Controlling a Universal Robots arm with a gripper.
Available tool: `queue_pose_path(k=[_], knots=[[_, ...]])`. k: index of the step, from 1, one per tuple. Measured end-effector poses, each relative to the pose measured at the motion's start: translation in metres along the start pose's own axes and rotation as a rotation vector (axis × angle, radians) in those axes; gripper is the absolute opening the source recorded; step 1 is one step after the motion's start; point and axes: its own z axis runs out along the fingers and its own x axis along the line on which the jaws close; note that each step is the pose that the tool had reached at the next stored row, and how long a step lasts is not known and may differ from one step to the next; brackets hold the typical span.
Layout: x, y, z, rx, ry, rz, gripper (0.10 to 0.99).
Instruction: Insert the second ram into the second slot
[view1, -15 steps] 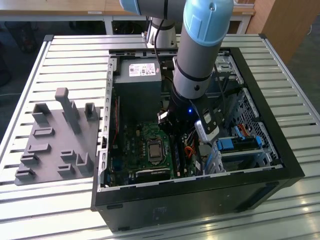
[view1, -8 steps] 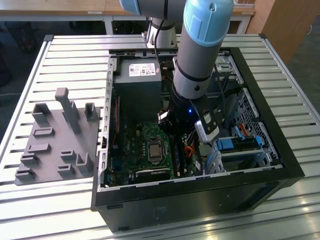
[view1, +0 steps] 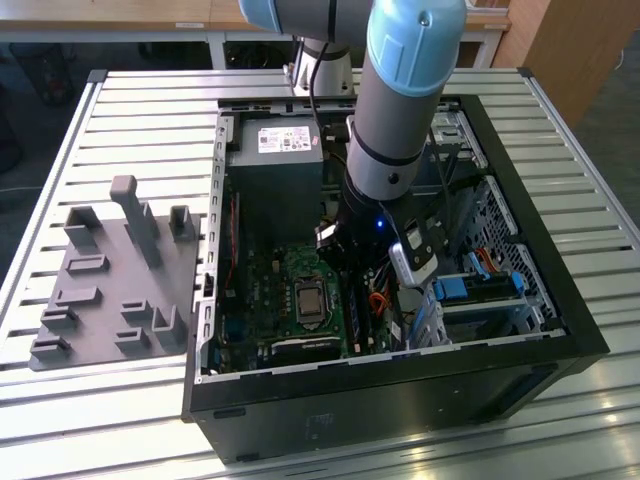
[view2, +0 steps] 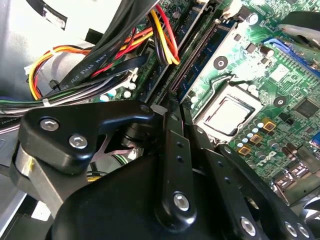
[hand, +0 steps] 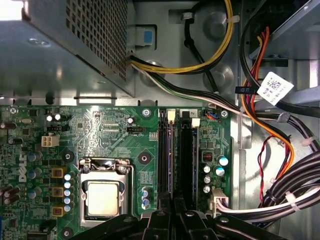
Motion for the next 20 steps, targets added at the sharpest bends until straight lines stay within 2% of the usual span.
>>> queue_pose_path(k=[12,13,14,16,20], knots=[[-0.0002,0.0,0.003,0.0,-0.0001,0.001,0.145],[-0.0002,0.0,0.0031,0.0,-0.0001,0.001,0.208],[-0.0002,0.0,0.0031,0.0,-0.0001,0.001,0.208],[-0.0001,0.0,0.0019,0.0,0.0,0.001,0.208],[0.0003,0.0001,-0.0053,0.0,-0.0001,0.001,0.208]])
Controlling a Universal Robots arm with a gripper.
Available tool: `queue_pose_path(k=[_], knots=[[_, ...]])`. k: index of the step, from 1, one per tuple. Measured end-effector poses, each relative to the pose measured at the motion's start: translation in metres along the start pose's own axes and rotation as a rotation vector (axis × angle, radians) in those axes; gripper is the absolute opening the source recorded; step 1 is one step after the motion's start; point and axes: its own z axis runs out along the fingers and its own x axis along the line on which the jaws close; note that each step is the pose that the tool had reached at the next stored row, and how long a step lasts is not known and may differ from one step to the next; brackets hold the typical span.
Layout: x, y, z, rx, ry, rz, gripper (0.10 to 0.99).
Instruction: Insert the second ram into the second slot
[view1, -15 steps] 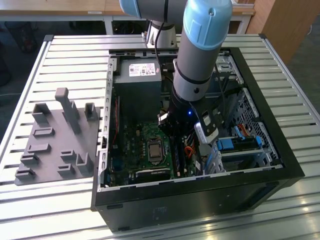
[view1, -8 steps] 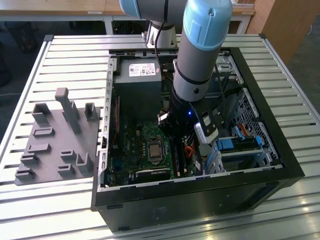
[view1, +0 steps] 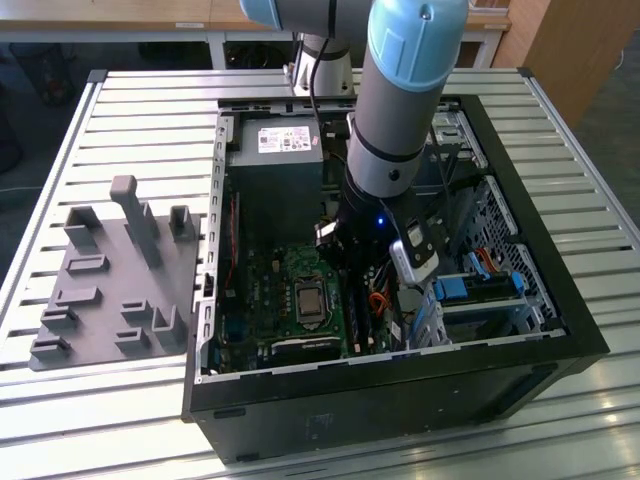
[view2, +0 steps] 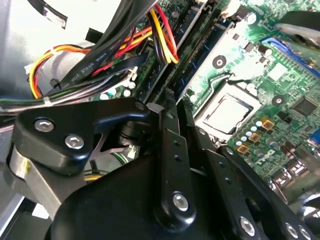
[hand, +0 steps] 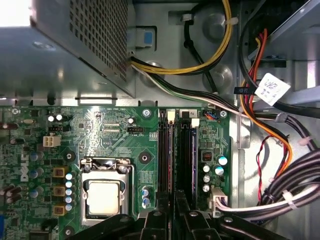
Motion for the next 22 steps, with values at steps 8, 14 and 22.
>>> queue_pose_path(k=[8,14,22], knots=[[0.0005,0.0002,-0.0103,0.0,0.0001,0.0,0.192],[0.0005,0.0006,-0.0098,0.005,-0.0001,0.0,0.106],[0.0002,0.0005,-0.0043,0.005,-0.0001,0.0,0.106]])
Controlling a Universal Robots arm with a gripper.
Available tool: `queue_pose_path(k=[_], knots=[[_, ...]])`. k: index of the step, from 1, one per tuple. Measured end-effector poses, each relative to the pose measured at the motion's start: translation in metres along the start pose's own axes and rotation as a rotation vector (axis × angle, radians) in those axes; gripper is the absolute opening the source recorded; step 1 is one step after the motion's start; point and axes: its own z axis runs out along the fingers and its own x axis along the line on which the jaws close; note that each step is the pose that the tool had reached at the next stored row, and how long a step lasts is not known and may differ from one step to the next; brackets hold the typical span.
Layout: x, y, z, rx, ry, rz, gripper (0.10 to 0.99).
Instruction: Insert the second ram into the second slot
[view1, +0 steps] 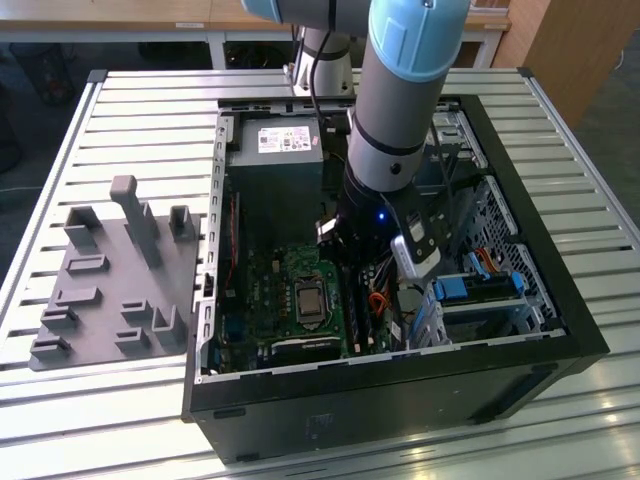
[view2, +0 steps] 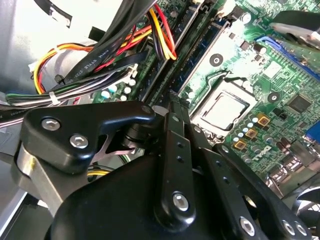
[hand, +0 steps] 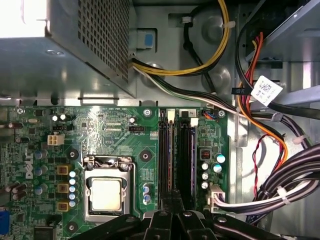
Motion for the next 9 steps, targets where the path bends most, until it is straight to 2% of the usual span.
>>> queue_pose_path(k=[9], knots=[[-0.0003,-0.0002,0.0064,0.001,0.0002,0.0,0.106]])
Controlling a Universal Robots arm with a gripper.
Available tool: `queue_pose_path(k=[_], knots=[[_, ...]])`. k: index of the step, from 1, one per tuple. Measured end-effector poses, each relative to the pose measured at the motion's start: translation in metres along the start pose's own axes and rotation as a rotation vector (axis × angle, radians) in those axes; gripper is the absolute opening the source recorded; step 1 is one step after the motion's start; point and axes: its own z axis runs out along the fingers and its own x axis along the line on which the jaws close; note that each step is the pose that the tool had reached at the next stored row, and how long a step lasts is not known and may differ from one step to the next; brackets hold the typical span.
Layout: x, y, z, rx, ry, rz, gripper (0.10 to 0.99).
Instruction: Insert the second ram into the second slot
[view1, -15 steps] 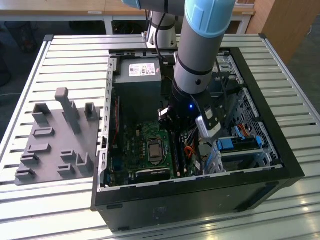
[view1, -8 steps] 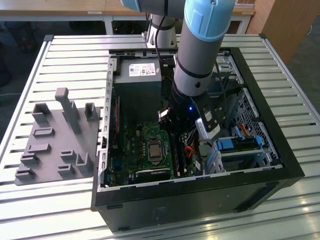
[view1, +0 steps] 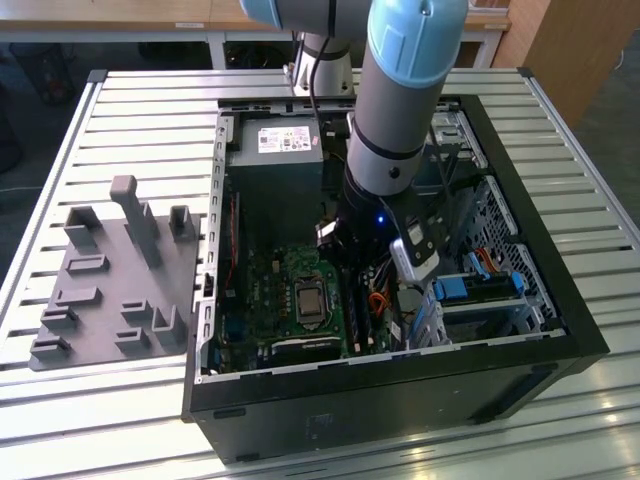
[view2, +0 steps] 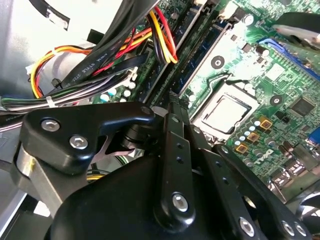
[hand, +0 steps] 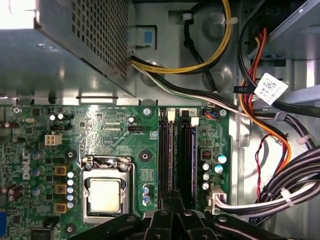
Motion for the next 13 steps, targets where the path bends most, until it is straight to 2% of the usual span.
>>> queue_pose_path(k=[3,6,9,13], knots=[[-0.0001,0.0,0.0026,0.0,0.0002,0.0,0.106],[0.0,-0.0001,0.0021,-0.001,-0.0001,0.0,0.106],[0.0001,0.0003,-0.0004,-0.005,-0.0009,0.0,0.106],[0.0004,0.0003,-0.0042,-0.003,-0.0003,0.0,0.106]])
